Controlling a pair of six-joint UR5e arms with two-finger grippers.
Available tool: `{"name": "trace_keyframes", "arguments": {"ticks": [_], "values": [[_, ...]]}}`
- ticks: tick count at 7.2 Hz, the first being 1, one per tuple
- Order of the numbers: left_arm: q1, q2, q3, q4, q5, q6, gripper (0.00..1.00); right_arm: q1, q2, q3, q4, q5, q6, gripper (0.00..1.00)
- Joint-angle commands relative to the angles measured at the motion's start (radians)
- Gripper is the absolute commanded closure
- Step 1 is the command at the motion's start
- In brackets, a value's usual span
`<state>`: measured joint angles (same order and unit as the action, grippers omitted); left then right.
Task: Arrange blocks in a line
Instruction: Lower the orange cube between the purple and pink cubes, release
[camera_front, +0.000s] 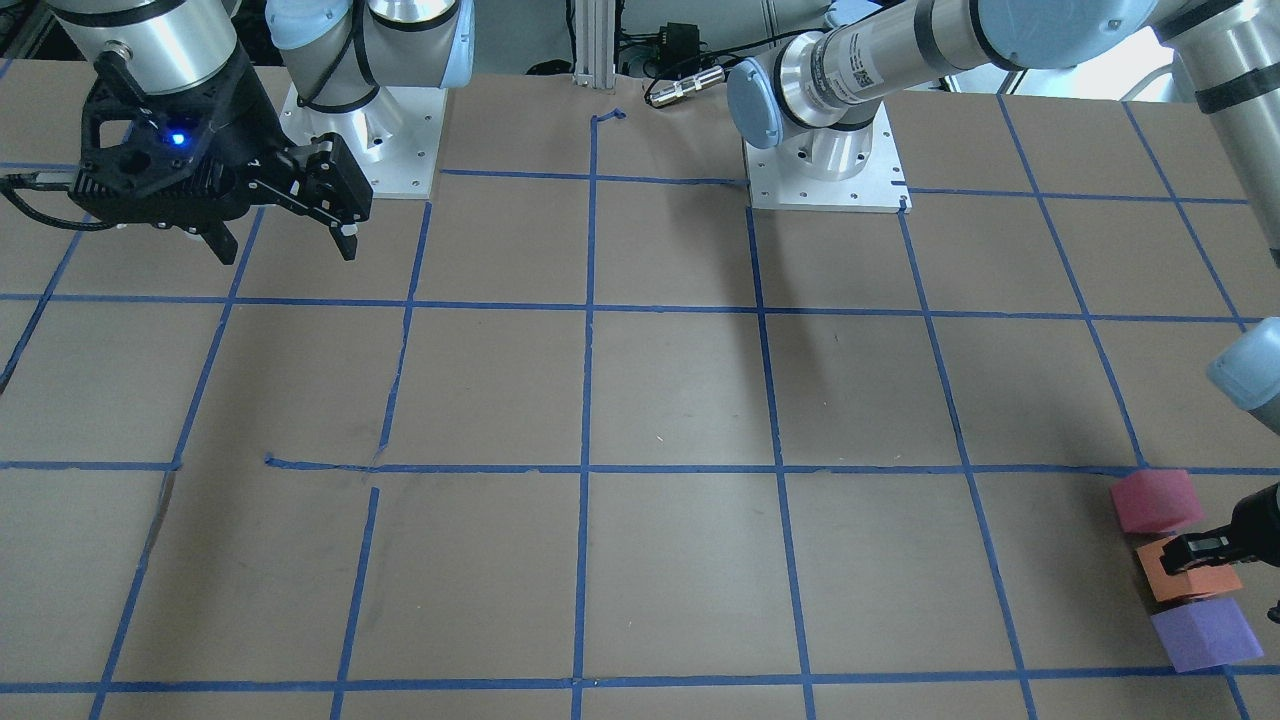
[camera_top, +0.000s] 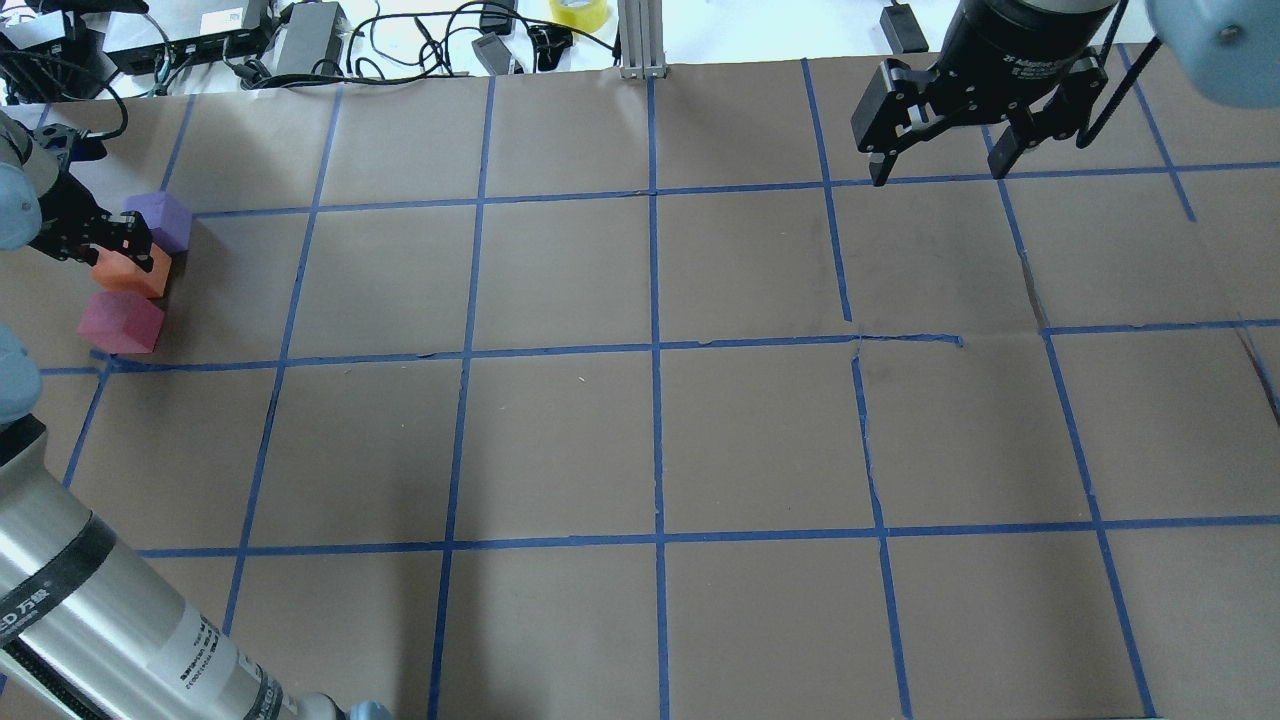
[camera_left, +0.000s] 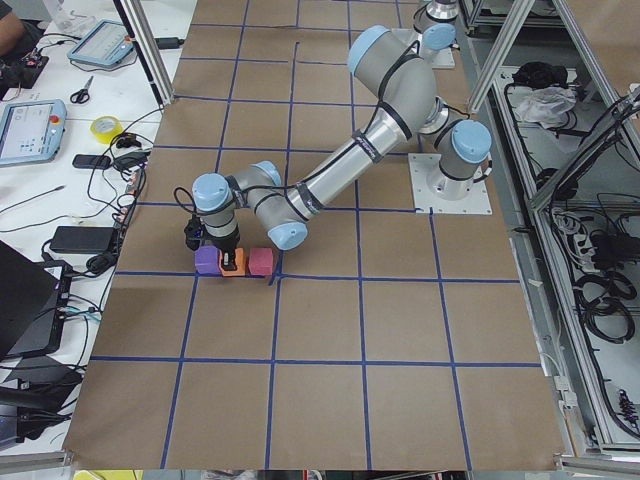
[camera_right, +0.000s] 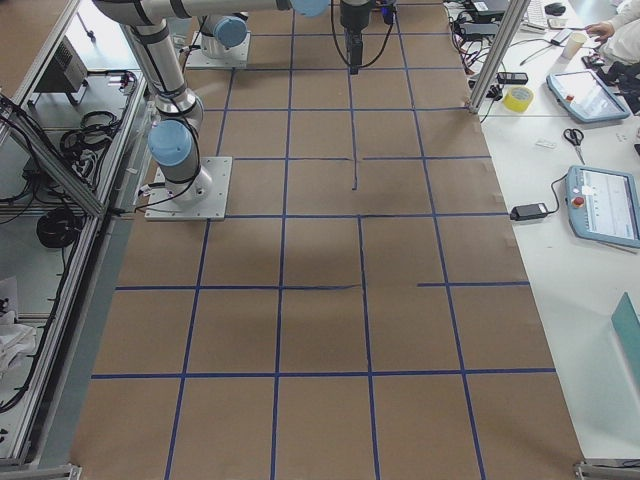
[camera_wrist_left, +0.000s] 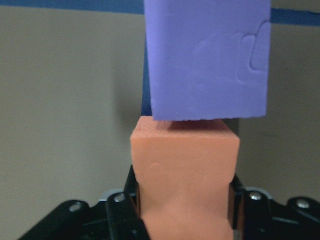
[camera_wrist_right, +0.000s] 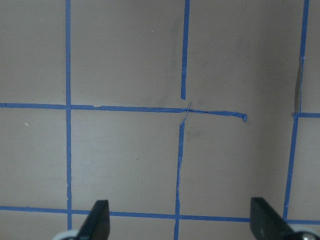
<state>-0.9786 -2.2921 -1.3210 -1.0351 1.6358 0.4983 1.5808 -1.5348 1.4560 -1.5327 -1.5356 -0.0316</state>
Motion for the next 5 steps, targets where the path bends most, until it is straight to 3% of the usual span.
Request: {"name": "trace_keyframes", "arguments": {"ticks": [1, 5], "values": [[0.001, -0.003, 0.000, 0.001, -0.007, -0.001, 1.00, -0.001, -0.001, 0.000, 0.002, 0.000, 0.001, 0.00], [0.001, -0.004, -0.010, -0.003, -0.034, -0.004, 1.00, -0.001, -0.002, 0.000, 0.002, 0.000, -0.001, 0.00]]}}
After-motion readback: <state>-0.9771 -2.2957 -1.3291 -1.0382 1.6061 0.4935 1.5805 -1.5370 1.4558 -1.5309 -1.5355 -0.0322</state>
